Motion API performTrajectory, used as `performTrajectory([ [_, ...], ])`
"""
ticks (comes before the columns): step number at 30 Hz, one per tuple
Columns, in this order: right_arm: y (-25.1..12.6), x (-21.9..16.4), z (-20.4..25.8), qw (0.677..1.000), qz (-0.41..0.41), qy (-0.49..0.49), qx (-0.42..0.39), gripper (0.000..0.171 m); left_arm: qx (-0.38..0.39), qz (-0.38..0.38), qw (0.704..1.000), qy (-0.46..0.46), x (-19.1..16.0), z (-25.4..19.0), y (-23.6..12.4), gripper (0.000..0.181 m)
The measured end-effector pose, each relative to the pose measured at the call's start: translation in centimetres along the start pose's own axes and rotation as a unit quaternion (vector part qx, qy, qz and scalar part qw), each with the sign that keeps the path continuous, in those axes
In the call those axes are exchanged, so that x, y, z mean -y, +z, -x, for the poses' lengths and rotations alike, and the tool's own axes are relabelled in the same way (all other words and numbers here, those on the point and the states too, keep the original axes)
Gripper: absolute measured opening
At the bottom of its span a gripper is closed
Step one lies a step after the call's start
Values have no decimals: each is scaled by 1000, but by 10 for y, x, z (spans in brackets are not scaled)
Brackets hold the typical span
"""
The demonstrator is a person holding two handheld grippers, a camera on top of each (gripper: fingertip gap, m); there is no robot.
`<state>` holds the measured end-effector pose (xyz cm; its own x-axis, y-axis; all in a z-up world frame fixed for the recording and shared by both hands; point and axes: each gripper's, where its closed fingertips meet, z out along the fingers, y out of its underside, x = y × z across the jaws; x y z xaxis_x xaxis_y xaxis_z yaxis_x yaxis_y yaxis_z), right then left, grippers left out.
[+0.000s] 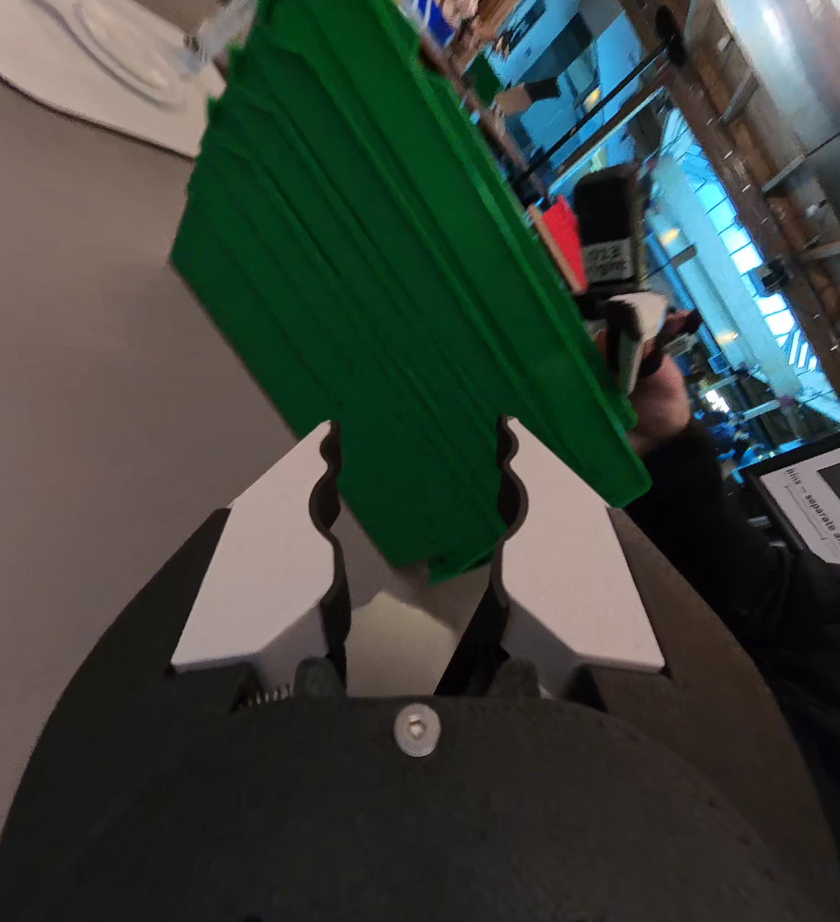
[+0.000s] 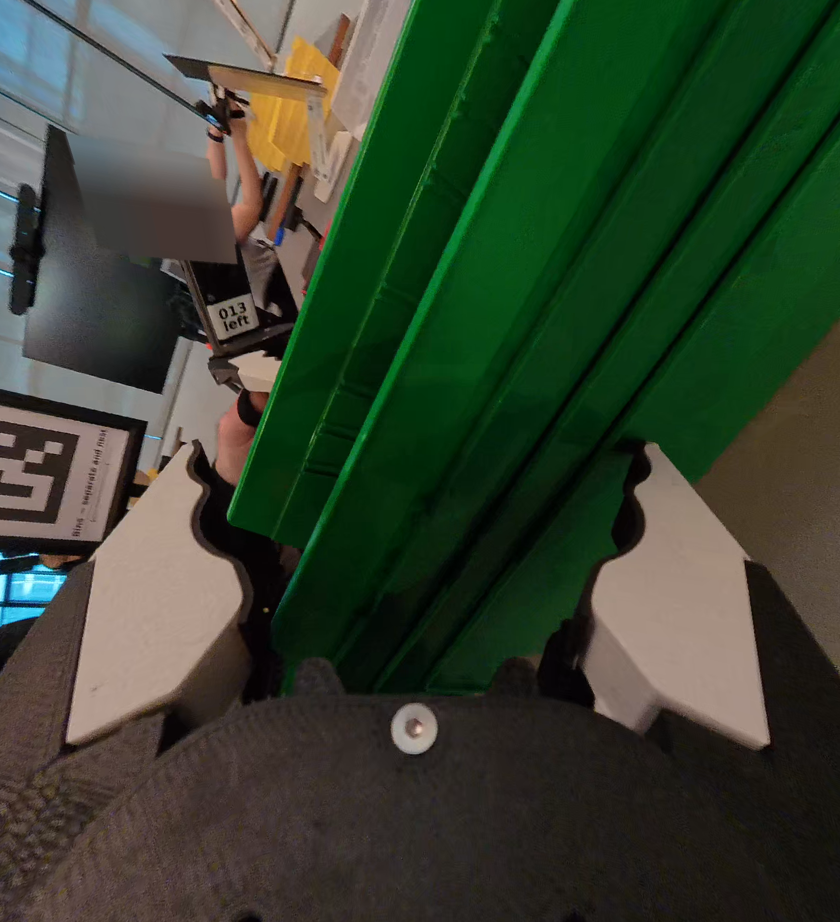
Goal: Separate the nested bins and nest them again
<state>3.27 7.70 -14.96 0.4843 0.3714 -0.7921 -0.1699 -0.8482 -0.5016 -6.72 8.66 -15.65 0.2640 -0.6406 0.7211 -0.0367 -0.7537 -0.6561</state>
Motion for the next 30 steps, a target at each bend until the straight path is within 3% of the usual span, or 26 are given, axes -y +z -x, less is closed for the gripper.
performTrajectory([
  [9,75,6,39,997,-20,8,69,157,-18,-63,998,2,34,-8,-36,65],
  [17,121,2,67,994,-26,10,110,157,40,-95,995,-9,50,24,-69,65],
  [21,123,-11,77,991,3,-2,131,153,54,-101,993,-9,56,34,-77,63],
  [28,101,-68,81,985,93,-43,138,126,62,-72,995,-3,56,29,-80,65],
  [30,103,-73,86,985,76,-37,149,125,62,-74,995,-10,56,28,-80,64],
])
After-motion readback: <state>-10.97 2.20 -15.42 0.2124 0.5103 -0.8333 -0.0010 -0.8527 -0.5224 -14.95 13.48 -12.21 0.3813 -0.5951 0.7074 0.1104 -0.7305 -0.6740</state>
